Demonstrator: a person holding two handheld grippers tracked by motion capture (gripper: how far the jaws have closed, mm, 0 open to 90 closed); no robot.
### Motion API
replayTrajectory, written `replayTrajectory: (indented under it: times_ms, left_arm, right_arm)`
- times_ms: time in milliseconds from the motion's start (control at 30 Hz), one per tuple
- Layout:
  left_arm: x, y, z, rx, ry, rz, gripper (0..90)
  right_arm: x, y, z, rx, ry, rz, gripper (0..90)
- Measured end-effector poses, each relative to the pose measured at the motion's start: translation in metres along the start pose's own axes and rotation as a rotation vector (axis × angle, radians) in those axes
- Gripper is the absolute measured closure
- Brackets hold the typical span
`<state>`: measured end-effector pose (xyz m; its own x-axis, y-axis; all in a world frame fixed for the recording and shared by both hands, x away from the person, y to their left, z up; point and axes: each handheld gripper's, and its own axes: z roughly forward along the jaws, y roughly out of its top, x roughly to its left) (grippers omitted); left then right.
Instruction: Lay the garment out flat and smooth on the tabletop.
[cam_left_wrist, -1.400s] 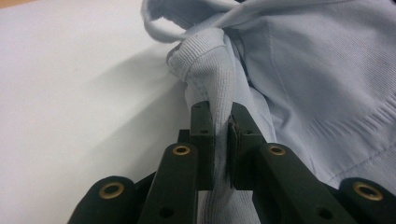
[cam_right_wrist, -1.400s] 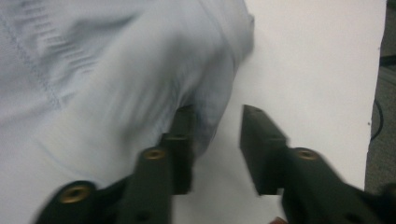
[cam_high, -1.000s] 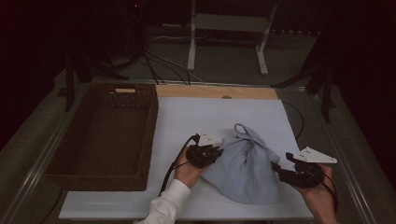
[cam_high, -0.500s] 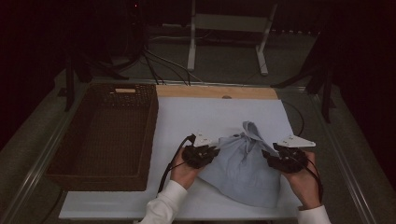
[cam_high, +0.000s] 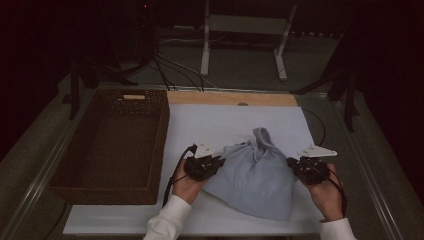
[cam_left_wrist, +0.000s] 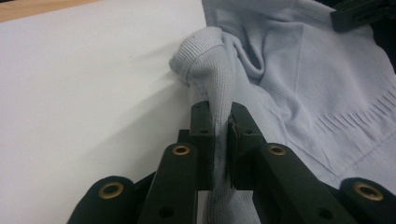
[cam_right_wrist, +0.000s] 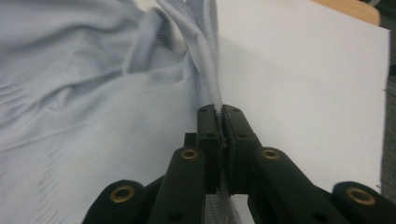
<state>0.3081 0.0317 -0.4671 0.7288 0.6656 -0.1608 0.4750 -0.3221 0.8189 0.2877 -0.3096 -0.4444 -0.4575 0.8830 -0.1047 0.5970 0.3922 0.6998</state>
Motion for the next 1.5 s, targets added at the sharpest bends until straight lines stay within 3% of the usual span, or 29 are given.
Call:
replayTrajectory:
  times_ms: [267, 467, 533, 600, 700, 800, 1100, 1500]
  left_arm:
    - [0.014, -0.008, -0.015, -0.014, 0.051, -0.042, 83.4]
    - [0.015, -0.009, -0.016, -0.013, 0.075, -0.048, 83.4]
    - [0.015, -0.008, -0.016, -0.022, 0.089, -0.051, 83.4]
    - [0.017, -0.009, -0.017, -0.028, 0.094, -0.059, 83.4]
    - [0.019, -0.009, -0.020, -0.035, 0.102, -0.069, 83.4]
    - [0.022, -0.010, -0.022, -0.043, 0.109, -0.076, 83.4]
    - [0.028, -0.012, -0.029, -0.057, 0.127, -0.100, 83.5]
    - [0.032, -0.012, -0.035, -0.075, 0.144, -0.111, 83.4]
  right_arm:
    - [-0.017, -0.007, -0.001, -0.036, -0.050, 0.058, 87.2]
    - [-0.018, -0.006, 0.003, -0.051, -0.069, 0.071, 87.0]
    - [-0.012, -0.004, 0.008, -0.040, -0.044, 0.058, 76.4]
    - [-0.006, -0.004, 0.008, -0.036, -0.063, 0.041, 60.2]
    - [0.000, -0.006, 0.002, -0.043, -0.062, 0.038, 45.8]
    - [0.005, -0.012, -0.004, -0.049, -0.049, 0.044, 38.4]
    - [0.018, -0.042, -0.010, -0.028, 0.027, 0.081, 31.2]
    - [0.040, -0.049, 0.009, 0.049, 0.117, 0.068, 34.5]
